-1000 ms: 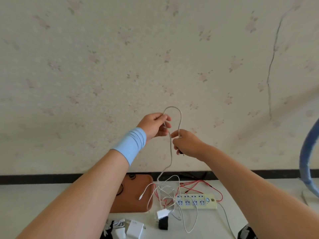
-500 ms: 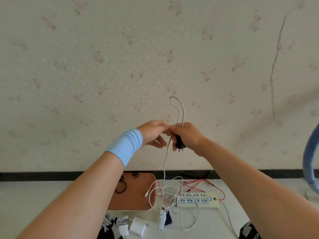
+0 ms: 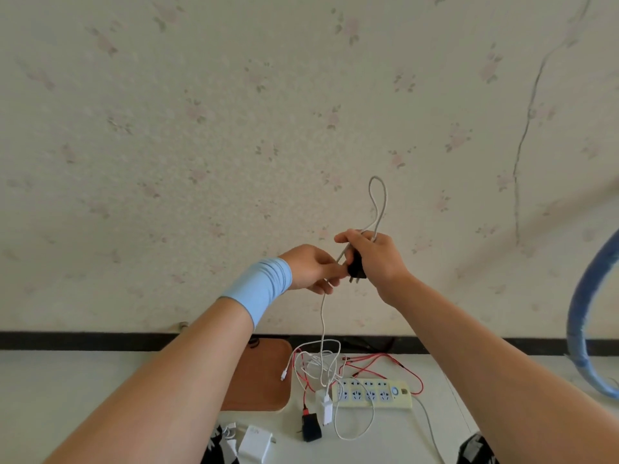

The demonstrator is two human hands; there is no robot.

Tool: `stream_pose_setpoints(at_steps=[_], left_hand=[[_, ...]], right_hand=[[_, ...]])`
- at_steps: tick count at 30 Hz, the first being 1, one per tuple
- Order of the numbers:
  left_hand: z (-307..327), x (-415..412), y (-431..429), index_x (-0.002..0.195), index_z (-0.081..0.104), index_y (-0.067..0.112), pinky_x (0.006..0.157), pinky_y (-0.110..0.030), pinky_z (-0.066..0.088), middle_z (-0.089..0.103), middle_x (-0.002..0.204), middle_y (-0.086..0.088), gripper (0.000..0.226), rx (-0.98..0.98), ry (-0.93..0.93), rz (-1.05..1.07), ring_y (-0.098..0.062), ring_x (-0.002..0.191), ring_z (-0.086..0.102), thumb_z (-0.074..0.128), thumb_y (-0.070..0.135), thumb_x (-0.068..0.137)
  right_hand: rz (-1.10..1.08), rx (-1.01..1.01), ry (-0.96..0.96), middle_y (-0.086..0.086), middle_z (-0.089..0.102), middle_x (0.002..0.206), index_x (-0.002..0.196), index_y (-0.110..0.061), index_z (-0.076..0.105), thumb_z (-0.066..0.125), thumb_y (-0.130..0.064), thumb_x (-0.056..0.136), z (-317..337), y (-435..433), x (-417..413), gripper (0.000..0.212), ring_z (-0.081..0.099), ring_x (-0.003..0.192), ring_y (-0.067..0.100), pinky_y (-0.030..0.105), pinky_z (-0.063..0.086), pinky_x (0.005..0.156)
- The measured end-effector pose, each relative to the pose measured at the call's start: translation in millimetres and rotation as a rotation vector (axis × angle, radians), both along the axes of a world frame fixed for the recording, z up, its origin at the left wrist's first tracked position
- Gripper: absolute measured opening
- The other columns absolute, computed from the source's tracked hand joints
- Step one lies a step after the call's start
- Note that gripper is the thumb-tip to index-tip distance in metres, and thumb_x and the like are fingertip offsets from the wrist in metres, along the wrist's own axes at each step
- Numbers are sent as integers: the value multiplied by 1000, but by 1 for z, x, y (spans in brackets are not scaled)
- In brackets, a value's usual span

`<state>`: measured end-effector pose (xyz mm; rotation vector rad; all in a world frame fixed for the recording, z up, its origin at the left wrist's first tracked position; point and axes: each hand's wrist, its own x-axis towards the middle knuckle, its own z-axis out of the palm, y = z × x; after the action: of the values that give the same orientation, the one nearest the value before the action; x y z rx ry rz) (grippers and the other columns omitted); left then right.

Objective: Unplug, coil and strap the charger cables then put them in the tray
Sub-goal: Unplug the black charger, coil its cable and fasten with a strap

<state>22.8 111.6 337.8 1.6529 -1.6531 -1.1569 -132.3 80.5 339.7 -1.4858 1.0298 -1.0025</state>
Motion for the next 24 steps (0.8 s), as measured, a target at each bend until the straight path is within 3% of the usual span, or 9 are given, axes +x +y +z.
stream_pose_setpoints(at_steps=[2,4,8,11,15,17,19,22,24], left_hand=[[2,3,-2,90,70,8,74,-29,59,72,82,-5,25,-91,9,92,-19,70,70,54,24,98],[4,3,-3,86,70,5,67,-31,56,69,72,-3,28,-224,115,221,-18,60,64,51,21,100],[16,-6,-1,83,69,9,62,-28,51,68,69,-2,29,-325,552,327,-15,55,56,52,25,101],[22,-9,1,87,69,10,63,-27,48,69,74,-2,26,-310,737,351,-13,57,53,53,27,101],[24,-7,-4,94,63,9,59,-26,49,70,86,-8,26,-165,864,438,-16,56,60,41,20,104],[17,-5,-7,95,54,10,52,-27,45,68,91,-9,20,-51,649,539,-20,54,59,35,8,99],[-1,-2,-7,101,50,12,50,-25,41,67,93,-7,20,57,190,473,-20,57,59,31,6,98],[-36,-2,-2,130,52,10,60,-24,43,65,109,-6,32,366,-252,51,-17,78,59,38,11,101],[-58,-6,4,140,49,14,80,-27,54,58,127,-5,43,451,-427,-164,-18,105,60,51,28,99]], right_hand=[[71,80,44,6,58,59,112,-6,68,49,-9,101,-3,-4,-5,22,59,50,24,29,48,50],[165,158,215,5,57,55,119,-9,66,47,2,93,-9,-7,-9,34,57,46,25,27,47,48],[397,134,658,-1,62,63,124,-14,67,63,-13,92,-30,-1,-7,32,57,43,13,25,47,55],[485,139,689,-1,70,74,108,-15,73,63,-26,97,-36,2,1,19,61,46,20,23,49,54],[308,90,637,2,70,76,90,-10,73,54,-24,103,-34,-1,9,27,60,43,19,20,44,45],[230,104,565,2,68,70,88,-9,71,51,-24,104,-32,-2,8,31,60,42,20,21,45,46],[161,117,453,4,64,66,86,-6,70,50,-24,105,-27,-5,6,33,59,41,21,22,46,45],[89,171,228,7,60,63,84,-3,68,52,-23,105,-19,-10,3,33,58,41,23,28,51,47],[66,196,121,7,58,62,83,-3,67,53,-23,105,-15,-14,-1,33,57,43,25,34,53,52]])
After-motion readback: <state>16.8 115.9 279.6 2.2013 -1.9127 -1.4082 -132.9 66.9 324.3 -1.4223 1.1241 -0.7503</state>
